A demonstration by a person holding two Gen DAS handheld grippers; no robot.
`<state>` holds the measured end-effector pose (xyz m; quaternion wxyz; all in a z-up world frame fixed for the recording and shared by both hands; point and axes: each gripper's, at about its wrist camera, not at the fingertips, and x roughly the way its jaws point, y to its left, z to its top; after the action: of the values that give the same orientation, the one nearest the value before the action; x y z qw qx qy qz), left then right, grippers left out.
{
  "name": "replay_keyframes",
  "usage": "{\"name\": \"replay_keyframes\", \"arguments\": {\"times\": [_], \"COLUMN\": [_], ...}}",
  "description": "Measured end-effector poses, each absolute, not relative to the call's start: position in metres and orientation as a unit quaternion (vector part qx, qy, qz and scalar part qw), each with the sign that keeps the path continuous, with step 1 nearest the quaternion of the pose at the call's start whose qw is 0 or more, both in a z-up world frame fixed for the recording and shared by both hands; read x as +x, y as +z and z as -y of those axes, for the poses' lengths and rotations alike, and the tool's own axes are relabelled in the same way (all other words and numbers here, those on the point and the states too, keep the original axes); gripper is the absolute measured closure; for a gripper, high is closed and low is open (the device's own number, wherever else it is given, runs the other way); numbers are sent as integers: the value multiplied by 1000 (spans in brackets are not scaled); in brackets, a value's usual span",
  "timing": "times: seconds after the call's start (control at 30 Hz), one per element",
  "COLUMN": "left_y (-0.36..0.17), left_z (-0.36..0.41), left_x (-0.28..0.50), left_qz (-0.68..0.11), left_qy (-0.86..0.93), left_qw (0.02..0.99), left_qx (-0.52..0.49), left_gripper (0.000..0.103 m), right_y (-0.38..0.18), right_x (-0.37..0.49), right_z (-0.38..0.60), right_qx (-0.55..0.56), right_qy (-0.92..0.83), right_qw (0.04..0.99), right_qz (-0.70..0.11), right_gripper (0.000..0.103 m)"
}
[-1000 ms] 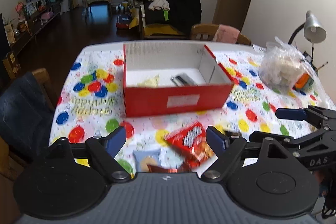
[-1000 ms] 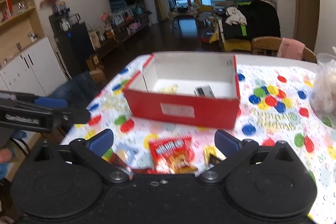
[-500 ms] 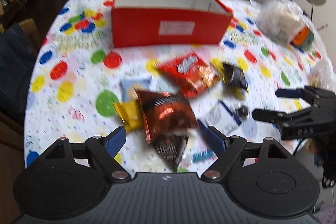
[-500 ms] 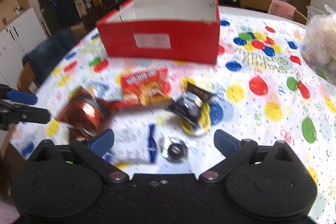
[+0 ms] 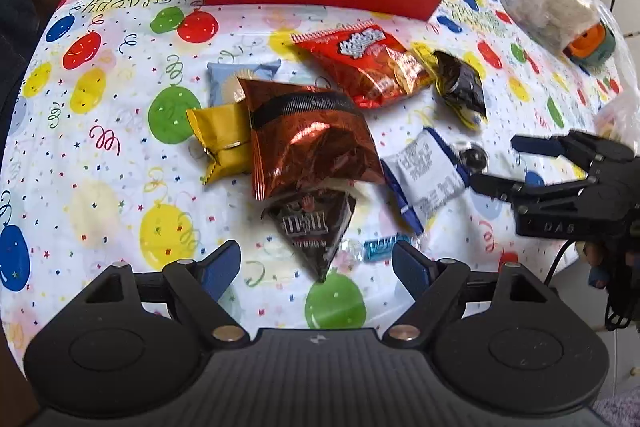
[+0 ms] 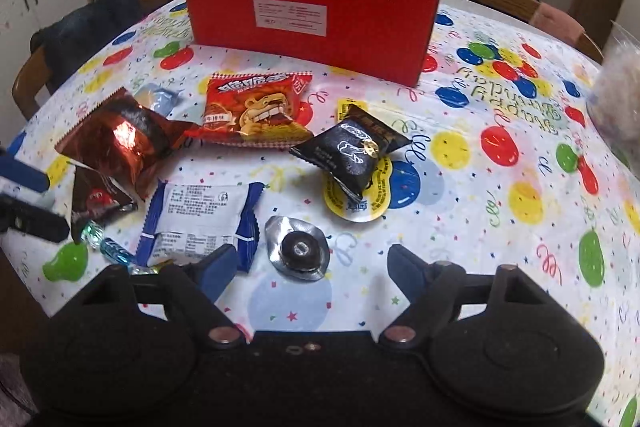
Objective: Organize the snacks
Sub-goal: 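Grasp the brown M&M's pouch with left tool while right tool grasps foil chocolate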
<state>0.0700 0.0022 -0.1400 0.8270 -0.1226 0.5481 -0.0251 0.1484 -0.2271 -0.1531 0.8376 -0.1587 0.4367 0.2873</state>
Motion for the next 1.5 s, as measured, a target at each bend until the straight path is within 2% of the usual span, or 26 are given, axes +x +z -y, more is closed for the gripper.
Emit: {"name": "replay_keyframes", "arguments": {"times": [0.27, 0.4, 0.8, 0.87, 0.9, 0.97, 1.03, 1.5], "left_y": [-146, -150, -160, -160, -159, -159, -159, -156], "left_z": [-2, -3, -9, -8, -8, -7, -7, -17], "left_x": [82, 86, 94, 95, 95, 94, 93, 82], "left_qz": [-547, -550, -562, -561, -561, -562, -562, -560], "left_qy": [-11, -12, -12, -16, -17, -20, -26, -24], "left_qw": [828, 824, 813, 813, 814, 813, 812, 811], "left_qx": [-123, -132, -152, -152, -151, -153, -155, -169], "left_gripper": [23, 34, 53, 59, 60, 63, 70, 74], "right_y": [-161, -161, -162, -162, -161, -161, -161, -154], "right_x": [161, 160, 159, 159, 159, 160, 161, 151], "right_z": [225, 223, 222, 222, 223, 224, 227, 243], "right_qx": [-160, -166, -154, -152, -149, -143, -132, -78], "right_qy": [302, 315, 327, 326, 324, 319, 315, 279], "right_qw": [830, 827, 822, 823, 824, 826, 828, 845], "right_qz": [-441, -435, -440, -440, -440, -441, -445, -450], "right_gripper": [41, 50, 70, 72, 78, 78, 78, 79]}}
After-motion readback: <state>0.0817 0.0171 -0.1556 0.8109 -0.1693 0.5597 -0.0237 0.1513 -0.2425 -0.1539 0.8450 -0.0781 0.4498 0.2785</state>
